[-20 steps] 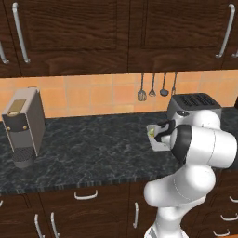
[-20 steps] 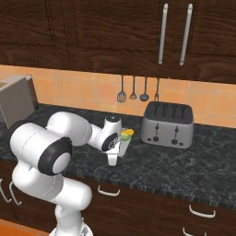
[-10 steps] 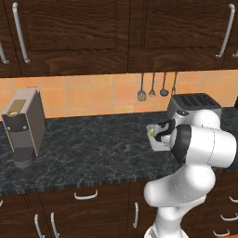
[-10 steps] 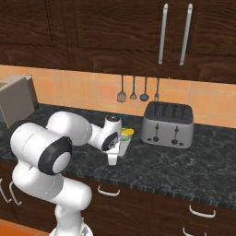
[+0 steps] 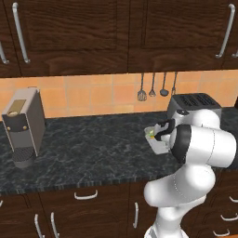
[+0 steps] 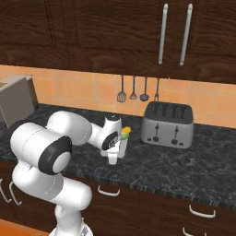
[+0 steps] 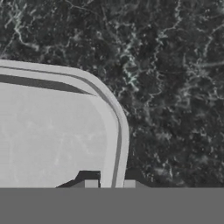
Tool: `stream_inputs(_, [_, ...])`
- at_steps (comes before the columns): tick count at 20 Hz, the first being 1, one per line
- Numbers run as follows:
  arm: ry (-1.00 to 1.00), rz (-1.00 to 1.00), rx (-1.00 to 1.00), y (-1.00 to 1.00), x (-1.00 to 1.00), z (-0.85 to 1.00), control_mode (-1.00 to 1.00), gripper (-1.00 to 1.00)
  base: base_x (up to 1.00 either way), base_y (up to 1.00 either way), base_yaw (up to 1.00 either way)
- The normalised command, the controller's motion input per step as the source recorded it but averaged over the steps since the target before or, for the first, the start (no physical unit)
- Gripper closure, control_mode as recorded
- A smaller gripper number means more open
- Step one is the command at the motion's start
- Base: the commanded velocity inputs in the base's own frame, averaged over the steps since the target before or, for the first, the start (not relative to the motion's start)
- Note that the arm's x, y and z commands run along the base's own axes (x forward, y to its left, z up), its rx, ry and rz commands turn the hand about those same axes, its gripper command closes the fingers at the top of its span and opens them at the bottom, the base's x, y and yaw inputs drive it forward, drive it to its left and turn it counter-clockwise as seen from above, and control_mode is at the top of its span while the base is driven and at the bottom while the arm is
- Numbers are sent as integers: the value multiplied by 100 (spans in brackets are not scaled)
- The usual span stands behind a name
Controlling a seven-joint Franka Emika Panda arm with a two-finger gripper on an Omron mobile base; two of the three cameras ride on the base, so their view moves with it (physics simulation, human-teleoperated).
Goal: Take the meat container that has the steak and place it on the second highest rack of the freezer. Then take the vegetable container that has the corns and place it on the highest rack of the freezer.
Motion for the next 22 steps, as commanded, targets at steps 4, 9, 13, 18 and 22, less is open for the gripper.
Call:
stream_inputs(4, [0, 0, 0, 0, -1, 0, -100, 100, 0, 0, 0])
stream_inputs(9, [0, 0, 0, -6, -23, 15, -100, 100, 0, 0, 0])
stream_inputs(13, [0, 0, 0, -21, -38, 43, -100, 100, 0, 0, 0])
stream_inputs(18, [0, 0, 0, -10, -16, 51, -100, 100, 0, 0, 0])
stream_inputs(22, [0, 0, 0, -1, -19, 49, -100, 100, 0, 0, 0])
